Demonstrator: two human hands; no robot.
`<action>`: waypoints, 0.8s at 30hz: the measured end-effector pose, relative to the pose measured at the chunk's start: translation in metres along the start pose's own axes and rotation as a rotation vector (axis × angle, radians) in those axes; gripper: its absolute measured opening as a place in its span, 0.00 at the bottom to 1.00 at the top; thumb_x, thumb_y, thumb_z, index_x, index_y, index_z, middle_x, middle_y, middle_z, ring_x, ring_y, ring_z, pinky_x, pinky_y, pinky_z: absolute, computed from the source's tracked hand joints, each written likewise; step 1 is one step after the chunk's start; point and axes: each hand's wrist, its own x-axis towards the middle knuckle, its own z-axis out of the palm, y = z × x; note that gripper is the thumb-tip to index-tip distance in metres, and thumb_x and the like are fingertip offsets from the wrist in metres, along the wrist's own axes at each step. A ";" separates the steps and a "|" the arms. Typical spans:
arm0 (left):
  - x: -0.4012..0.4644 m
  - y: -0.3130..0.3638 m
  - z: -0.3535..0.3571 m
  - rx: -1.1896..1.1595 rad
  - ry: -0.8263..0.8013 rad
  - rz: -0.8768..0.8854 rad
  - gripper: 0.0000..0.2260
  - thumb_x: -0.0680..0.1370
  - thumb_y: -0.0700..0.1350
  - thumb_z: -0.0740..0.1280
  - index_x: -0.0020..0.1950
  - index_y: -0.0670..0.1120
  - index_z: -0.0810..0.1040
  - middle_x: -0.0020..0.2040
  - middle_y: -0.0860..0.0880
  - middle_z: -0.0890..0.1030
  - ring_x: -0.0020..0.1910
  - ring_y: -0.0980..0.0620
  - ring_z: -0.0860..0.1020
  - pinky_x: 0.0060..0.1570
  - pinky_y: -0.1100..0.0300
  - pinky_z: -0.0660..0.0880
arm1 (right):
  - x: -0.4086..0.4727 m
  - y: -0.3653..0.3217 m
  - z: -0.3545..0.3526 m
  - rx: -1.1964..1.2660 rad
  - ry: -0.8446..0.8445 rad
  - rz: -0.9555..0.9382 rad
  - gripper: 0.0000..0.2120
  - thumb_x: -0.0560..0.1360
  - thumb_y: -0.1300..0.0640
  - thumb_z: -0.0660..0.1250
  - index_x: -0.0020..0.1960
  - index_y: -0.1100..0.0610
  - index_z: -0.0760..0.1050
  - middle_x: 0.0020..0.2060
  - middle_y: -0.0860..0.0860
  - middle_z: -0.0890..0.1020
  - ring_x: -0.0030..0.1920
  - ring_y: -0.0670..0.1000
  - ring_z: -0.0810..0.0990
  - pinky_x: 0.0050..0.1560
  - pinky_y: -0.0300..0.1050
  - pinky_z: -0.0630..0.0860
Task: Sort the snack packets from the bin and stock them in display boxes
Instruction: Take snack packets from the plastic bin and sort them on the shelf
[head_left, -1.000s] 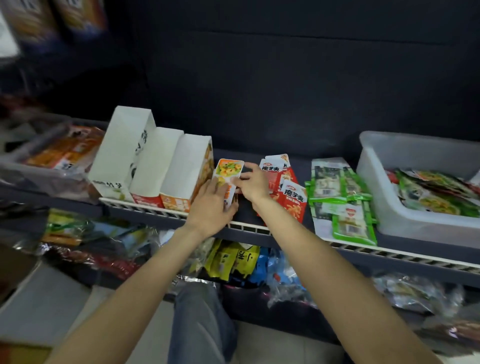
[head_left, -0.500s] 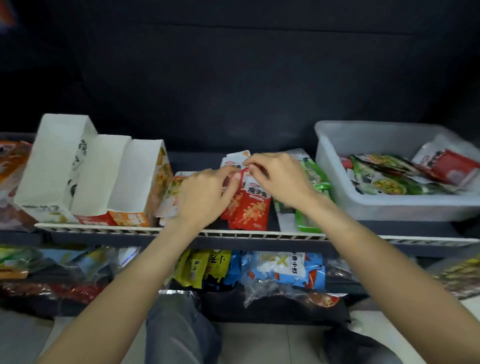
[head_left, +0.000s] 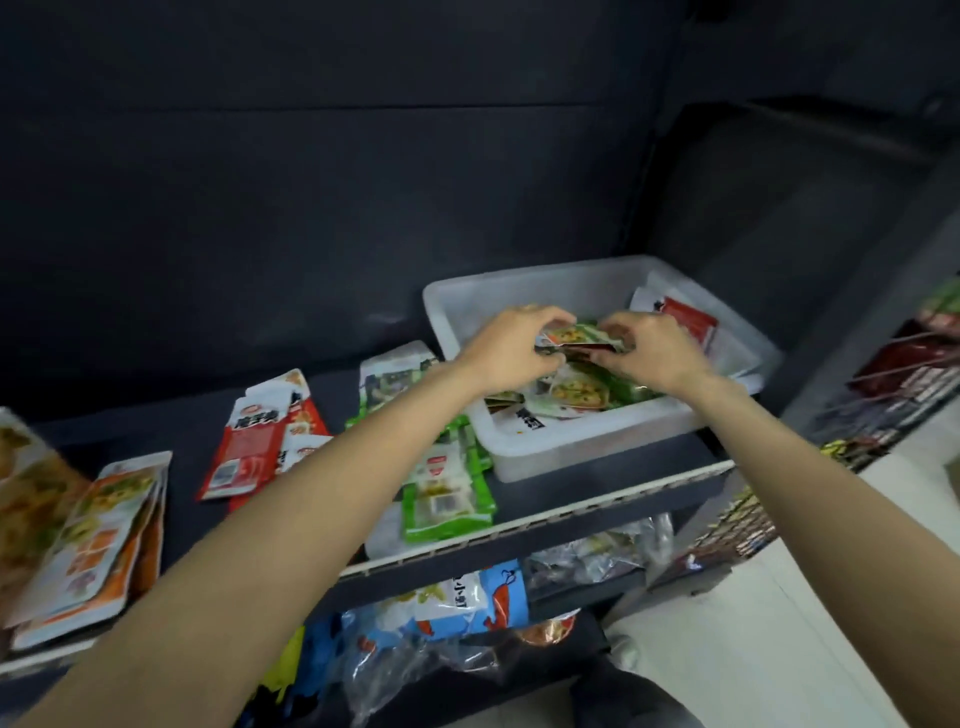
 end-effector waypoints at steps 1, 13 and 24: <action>0.013 0.003 0.008 0.016 -0.047 0.002 0.20 0.75 0.47 0.70 0.67 0.50 0.73 0.64 0.49 0.76 0.62 0.50 0.73 0.55 0.63 0.66 | 0.003 0.011 0.000 0.003 -0.059 0.036 0.24 0.71 0.42 0.70 0.64 0.51 0.74 0.57 0.53 0.81 0.56 0.56 0.78 0.53 0.48 0.75; 0.055 0.009 0.053 0.341 -0.036 0.229 0.11 0.79 0.51 0.64 0.60 0.55 0.80 0.59 0.55 0.80 0.61 0.52 0.73 0.63 0.56 0.63 | 0.008 0.046 -0.008 0.080 -0.299 -0.019 0.14 0.77 0.62 0.60 0.60 0.54 0.77 0.58 0.52 0.80 0.60 0.52 0.76 0.61 0.41 0.70; 0.039 0.021 0.017 -0.105 0.333 -0.058 0.08 0.83 0.46 0.55 0.48 0.42 0.65 0.41 0.42 0.81 0.39 0.43 0.79 0.37 0.47 0.73 | -0.002 0.026 -0.016 0.768 0.047 -0.005 0.08 0.72 0.56 0.72 0.51 0.53 0.77 0.46 0.50 0.83 0.47 0.46 0.81 0.53 0.42 0.78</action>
